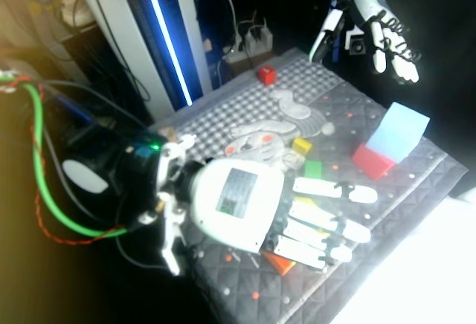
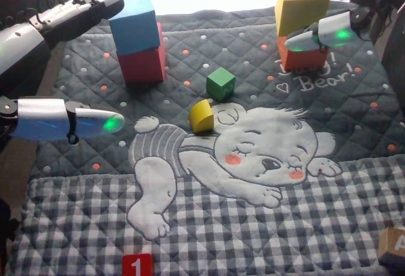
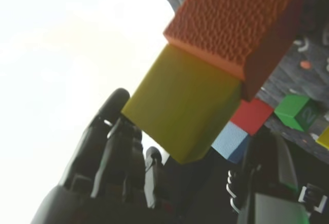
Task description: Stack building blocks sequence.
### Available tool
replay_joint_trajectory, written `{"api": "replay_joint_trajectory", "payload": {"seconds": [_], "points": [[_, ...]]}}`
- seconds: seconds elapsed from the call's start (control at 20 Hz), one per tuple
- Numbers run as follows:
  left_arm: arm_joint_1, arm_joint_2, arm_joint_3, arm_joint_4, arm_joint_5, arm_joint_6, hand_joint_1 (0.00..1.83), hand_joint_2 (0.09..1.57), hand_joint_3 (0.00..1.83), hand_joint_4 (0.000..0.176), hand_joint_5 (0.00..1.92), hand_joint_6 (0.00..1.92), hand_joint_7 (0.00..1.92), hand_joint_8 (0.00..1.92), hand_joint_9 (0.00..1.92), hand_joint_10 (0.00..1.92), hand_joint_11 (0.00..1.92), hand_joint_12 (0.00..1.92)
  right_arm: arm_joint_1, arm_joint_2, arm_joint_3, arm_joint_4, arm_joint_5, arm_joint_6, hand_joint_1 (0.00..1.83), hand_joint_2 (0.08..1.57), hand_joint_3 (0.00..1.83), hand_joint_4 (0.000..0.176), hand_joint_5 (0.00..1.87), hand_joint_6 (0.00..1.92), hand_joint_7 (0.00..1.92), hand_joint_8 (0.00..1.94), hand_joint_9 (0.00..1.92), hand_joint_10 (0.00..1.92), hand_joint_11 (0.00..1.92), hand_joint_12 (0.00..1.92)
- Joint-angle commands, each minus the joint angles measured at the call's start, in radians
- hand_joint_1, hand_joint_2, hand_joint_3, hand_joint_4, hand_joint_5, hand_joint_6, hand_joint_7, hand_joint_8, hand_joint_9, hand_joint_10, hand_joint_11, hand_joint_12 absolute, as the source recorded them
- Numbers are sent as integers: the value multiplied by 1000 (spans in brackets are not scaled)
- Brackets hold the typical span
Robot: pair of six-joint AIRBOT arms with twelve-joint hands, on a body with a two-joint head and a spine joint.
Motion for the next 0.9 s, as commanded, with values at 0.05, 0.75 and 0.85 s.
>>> {"api": "replay_joint_trajectory", "payload": {"seconds": [0.05, 0.75, 0.85], "points": [[-12, 2, 0, -10, -130, -10, 788, 888, 2, 116, 109, 3, 2, 0, 0, 0, 0, 0, 7, 12, 1, 21, 124, -2, 888, 868, 0, 142, 0, 0, 182, 8, 405, 3, 256, 1058], [158, 8, -130, -160, -644, 1, 586, 919, 18, 41, 0, 0, 0, 0, 0, 0, 0, 0, -536, 384, -530, 289, 1085, -141, 877, 874, 3, 116, 0, 0, 0, 0, 0, 0, 0, 0], [198, -13, -137, -215, -695, -66, 382, 994, 49, 0, 0, 0, 0, 0, 0, 0, 0, 0, -638, 384, -565, 341, 1172, -138, 708, 954, 13, 174, 0, 0, 0, 0, 0, 0, 0, 0]]}}
